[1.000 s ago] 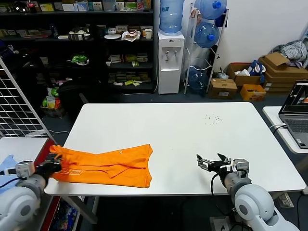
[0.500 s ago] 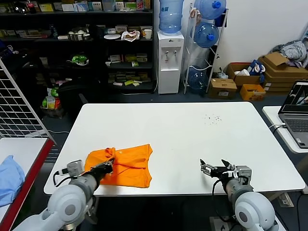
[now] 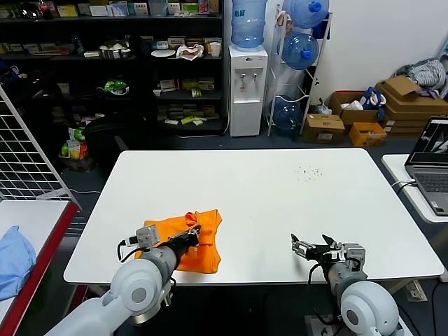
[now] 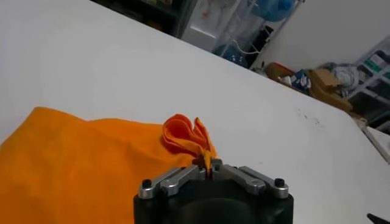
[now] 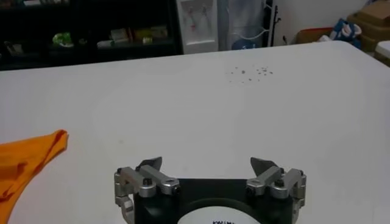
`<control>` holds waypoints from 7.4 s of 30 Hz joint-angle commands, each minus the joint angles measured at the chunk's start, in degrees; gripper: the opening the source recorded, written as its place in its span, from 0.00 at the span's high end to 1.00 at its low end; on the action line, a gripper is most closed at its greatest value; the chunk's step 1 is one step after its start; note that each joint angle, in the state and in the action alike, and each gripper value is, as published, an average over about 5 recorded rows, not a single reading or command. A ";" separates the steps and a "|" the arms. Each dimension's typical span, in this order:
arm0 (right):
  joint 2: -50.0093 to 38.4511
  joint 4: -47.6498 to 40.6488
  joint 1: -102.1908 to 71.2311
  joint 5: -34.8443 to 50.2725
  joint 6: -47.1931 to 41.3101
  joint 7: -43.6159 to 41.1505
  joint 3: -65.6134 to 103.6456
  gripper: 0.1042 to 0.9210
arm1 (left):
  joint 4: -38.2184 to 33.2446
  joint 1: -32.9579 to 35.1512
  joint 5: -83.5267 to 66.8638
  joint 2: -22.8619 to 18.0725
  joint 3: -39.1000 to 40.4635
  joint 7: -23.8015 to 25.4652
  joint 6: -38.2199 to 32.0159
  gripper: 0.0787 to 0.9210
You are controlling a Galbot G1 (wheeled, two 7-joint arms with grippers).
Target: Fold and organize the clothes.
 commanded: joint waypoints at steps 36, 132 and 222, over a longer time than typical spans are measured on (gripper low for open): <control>-0.25 -1.00 0.84 -0.14 0.87 -1.55 -1.36 0.00 | 10.20 16.78 4.90 22.21 -18.53 32.65 0.84 0.00; 0.93 -2.53 2.06 -8.58 6.60 -5.01 -3.23 0.00 | -0.77 32.50 -1.10 31.54 -50.89 13.92 4.81 0.98; 15.06 -2.06 -21.76 -22.86 46.90 -34.16 20.17 0.00 | -2.61 51.93 65.48 -24.05 -39.90 52.18 -43.02 0.01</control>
